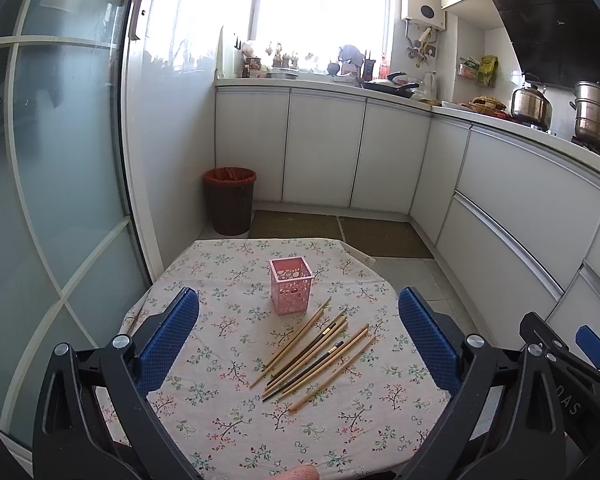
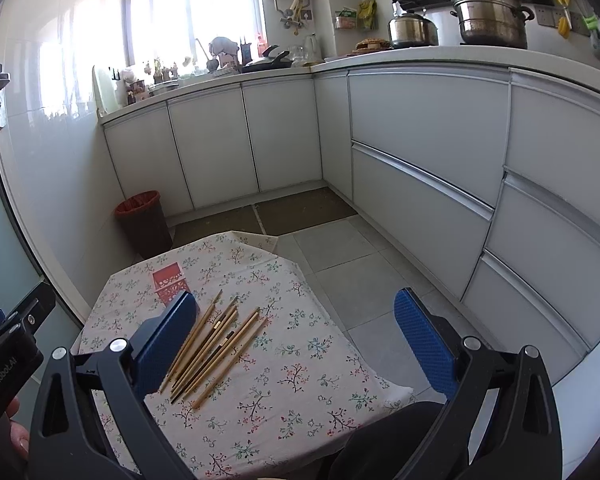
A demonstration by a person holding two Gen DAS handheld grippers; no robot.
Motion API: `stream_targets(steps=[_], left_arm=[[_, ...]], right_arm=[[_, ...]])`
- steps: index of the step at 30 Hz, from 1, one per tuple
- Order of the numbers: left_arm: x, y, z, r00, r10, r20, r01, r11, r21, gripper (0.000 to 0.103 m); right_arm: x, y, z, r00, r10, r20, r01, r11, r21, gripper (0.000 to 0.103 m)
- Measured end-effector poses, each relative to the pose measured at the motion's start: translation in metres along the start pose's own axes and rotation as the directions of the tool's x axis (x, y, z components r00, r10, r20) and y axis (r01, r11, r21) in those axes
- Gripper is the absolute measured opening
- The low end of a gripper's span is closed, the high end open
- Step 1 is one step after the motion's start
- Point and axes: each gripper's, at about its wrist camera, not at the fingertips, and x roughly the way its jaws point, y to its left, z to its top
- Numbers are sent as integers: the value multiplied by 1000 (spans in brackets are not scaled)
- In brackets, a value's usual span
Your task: Organize utensils
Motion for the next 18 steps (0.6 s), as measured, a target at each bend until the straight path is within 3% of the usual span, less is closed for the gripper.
stream_targets(steps=[18], left_arm=[[3,5,-3,1000,3,-8,-3,1000,-3,96]], right_arm=[[1,-1,2,1000,1,-7,-1,1000,0,97]])
